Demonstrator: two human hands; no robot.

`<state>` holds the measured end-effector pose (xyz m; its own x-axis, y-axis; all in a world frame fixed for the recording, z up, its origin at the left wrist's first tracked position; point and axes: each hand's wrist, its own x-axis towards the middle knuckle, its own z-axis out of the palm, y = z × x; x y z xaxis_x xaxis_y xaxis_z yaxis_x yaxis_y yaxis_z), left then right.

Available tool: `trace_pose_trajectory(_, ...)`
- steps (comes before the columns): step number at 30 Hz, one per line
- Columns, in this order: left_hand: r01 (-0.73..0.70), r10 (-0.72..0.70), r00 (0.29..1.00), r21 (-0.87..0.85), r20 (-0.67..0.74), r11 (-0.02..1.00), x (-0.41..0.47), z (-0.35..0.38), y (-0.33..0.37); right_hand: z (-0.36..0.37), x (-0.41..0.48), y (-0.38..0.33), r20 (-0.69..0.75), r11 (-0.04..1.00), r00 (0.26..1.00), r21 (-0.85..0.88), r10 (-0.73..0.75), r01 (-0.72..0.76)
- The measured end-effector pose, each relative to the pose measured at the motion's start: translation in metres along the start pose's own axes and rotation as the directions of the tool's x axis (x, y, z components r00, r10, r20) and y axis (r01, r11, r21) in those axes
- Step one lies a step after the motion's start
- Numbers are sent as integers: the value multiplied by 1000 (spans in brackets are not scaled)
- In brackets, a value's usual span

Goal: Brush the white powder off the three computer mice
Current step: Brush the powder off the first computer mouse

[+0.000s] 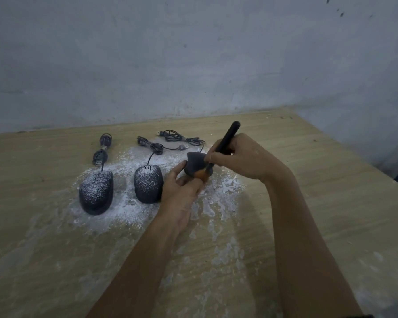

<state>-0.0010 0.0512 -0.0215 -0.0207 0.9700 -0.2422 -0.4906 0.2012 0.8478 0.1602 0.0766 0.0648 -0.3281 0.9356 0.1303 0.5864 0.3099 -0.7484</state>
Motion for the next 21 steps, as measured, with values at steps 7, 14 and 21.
trace_pose_trajectory(7, -11, 11, 1000, 2, -17, 1000, -1, 0, 0, -7, -1, 15, -112, 994, 993, 111, 27, -15)
trace_pose_trajectory(14, -4, 3, 1000, -14, -28, 1000, 1, 0, 0, -9, 2, 29, -368, 964, 922, 267, 116, -14)
trace_pose_trajectory(21, -108, 129, 991, 310, -47, 944, -1, 3, -5, -3, 4, 43, -380, 946, 912, 323, 154, -25)
